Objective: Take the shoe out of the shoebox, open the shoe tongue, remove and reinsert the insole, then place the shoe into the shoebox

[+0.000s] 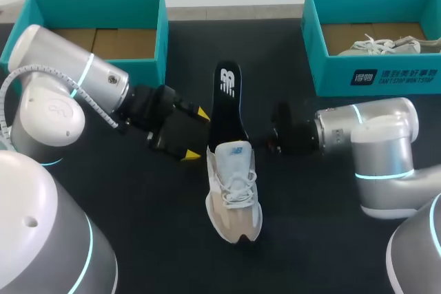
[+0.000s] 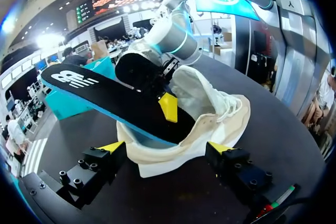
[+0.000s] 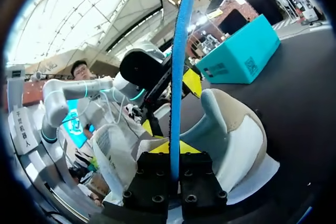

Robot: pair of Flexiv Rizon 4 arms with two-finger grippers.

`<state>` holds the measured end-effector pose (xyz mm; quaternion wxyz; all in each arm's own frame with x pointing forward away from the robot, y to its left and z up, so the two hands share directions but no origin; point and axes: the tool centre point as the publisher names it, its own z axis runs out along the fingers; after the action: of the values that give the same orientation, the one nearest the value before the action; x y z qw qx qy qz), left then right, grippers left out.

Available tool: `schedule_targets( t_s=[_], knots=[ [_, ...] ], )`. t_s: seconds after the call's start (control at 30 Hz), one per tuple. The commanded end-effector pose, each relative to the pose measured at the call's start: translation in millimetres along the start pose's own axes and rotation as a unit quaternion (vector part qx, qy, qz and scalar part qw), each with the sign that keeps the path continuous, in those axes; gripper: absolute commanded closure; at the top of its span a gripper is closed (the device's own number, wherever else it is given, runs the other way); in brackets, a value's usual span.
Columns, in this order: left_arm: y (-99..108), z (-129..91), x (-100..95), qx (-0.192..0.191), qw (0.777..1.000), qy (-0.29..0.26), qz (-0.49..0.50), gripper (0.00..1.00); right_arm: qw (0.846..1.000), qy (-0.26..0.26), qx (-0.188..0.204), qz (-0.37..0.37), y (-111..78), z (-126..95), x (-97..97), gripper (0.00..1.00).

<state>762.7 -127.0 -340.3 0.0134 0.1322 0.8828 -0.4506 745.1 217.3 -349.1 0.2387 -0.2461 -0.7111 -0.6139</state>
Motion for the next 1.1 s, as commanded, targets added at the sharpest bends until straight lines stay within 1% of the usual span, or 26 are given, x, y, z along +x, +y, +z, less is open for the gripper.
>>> schedule_targets(
  t_s=[0.03,0.1,0.13,0.27,0.47,0.6,0.67,0.73,0.77,0.87,0.93,1.03,1.1],
  knots=[
    [-0.2,2.2,-1.9,-0.002,1.0,0.004,0.0,0.0,1.0,-0.007,0.002,-0.011,6.1,-2.8,4.9,0.79],
    [-0.5,2.6,-1.8,0.0,1.0,0.005,-0.001,0.0,1.0,-0.006,0.01,-0.017,12.0,-4.1,4.1,0.67],
    [-0.7,2.8,-1.7,0.0,1.0,0.005,-0.001,0.0,1.0,-0.006,0.011,-0.022,14.4,-4.2,4.6,0.65],
    [-1.3,2.9,-1.6,0.002,1.0,0.005,-0.002,0.0,0.999,-0.004,0.014,-0.029,21.8,-4.6,5.0,0.66],
    [-0.7,2.1,-1.8,0.0,1.0,0.005,-0.004,0.0,0.999,-0.002,0.02,-0.043,34.4,-8.3,-0.3,0.68],
    [-1.1,1.7,-2.8,0.001,1.0,0.004,-0.005,0.0,0.998,0.005,0.026,-0.049,41.4,-8.8,-4.2,0.71],
    [-2.0,1.9,-3.0,0.001,1.0,0.004,-0.004,0.0,0.998,0.013,0.033,-0.045,42.5,-8.2,-6.5,0.76],
    [-2.5,2.1,-2.9,0.001,1.0,0.005,-0.003,0.0,0.998,0.014,0.047,-0.03,40.5,-6.3,-8.7,0.94],
    [-2.6,2.4,-2.8,0.001,1.0,0.005,-0.003,0.0,0.998,0.017,0.053,-0.025,38.3,-5.3,-9.6,1.0],
    [-2.7,3.2,-2.5,0.001,1.0,0.007,-0.003,0.0,0.998,0.015,0.065,-0.004,29.4,-3.3,-10.5,1.0],
    [-2.8,3.3,-2.4,0.001,1.0,0.008,-0.003,0.0,0.998,0.018,0.061,0.004,23.3,-2.4,-8.6,1.0],
    [-2.4,3.4,-2.5,0.001,1.0,0.008,-0.004,0.0,0.997,0.019,0.074,0.024,13.5,0.0,-4.7,1.0],
    [-1.3,3.5,-2.6,0.002,1.0,0.008,-0.004,0.0,0.995,0.018,0.09,0.043,6.5,2.3,-1.1,1.0]
  ],
)
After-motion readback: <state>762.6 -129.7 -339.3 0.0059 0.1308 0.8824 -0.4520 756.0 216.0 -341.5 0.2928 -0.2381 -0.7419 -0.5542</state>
